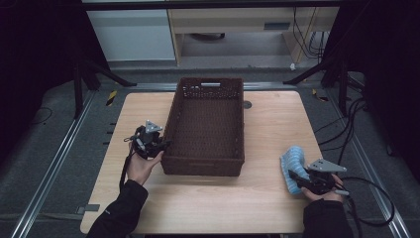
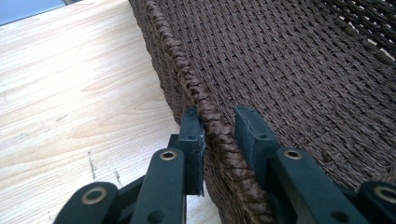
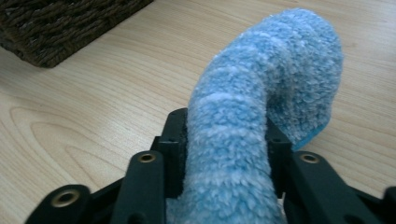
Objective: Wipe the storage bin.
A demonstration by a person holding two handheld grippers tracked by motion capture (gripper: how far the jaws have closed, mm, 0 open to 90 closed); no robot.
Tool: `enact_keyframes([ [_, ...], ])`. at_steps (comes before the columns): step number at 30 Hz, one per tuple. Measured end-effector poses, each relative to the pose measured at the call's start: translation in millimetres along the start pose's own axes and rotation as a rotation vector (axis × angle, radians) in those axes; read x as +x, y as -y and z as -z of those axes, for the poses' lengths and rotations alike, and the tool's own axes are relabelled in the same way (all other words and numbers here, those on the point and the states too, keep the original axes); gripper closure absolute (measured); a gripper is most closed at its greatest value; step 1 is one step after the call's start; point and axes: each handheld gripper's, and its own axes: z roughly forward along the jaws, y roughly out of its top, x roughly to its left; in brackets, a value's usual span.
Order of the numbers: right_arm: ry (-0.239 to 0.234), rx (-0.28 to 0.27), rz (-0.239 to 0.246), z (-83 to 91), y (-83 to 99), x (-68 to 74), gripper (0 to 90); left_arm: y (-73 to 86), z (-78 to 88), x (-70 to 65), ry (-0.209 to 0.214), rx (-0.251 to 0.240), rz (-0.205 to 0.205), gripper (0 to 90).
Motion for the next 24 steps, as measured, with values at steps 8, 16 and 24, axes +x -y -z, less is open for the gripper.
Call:
enact_keyframes([
  [8, 0.051, -0.056, -0.023, 8.8, -7.4, -1.0, 49.5, 0.1, -0.1, 0.1, 0.002, -0.001, 0.0, 72.5],
  [16, 0.068, -0.12, -0.032, 19.6, -20.3, -0.6, 46.4, -0.1, -0.2, 0.5, 0.007, 0.0, 0.001, 72.4],
  [24, 0.08, -0.157, -0.063, 27.6, -30.6, -2.7, 45.8, -0.2, -0.3, 0.9, 0.01, 0.0, 0.0, 72.1],
])
